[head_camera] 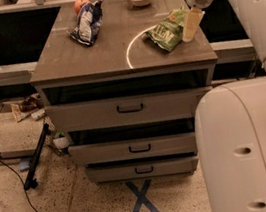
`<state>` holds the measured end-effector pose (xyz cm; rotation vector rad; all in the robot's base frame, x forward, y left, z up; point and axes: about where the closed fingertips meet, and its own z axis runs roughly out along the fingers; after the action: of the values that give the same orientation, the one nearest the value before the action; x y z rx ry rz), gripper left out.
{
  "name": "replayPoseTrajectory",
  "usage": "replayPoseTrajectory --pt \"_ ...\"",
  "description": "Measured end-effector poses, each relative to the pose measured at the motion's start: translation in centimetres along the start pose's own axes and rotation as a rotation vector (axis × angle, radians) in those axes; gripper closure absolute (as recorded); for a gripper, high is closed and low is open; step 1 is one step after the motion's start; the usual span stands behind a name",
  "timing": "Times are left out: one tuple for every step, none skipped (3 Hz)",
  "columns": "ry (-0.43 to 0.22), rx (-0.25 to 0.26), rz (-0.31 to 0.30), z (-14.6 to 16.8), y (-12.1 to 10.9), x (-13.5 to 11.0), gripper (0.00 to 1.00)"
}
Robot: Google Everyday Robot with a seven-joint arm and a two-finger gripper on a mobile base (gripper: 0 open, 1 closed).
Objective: Move green jalapeno chip bag near blue chip bag
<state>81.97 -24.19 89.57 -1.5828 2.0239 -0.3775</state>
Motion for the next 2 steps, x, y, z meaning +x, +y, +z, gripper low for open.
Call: replayPoseTrajectory --pt "-0.033 -0.021 0.034 2.0 0.2 -0.4 0.0" --pt "-0.051 -0.027 0.044 3.3 0.4 -0.8 0.16"
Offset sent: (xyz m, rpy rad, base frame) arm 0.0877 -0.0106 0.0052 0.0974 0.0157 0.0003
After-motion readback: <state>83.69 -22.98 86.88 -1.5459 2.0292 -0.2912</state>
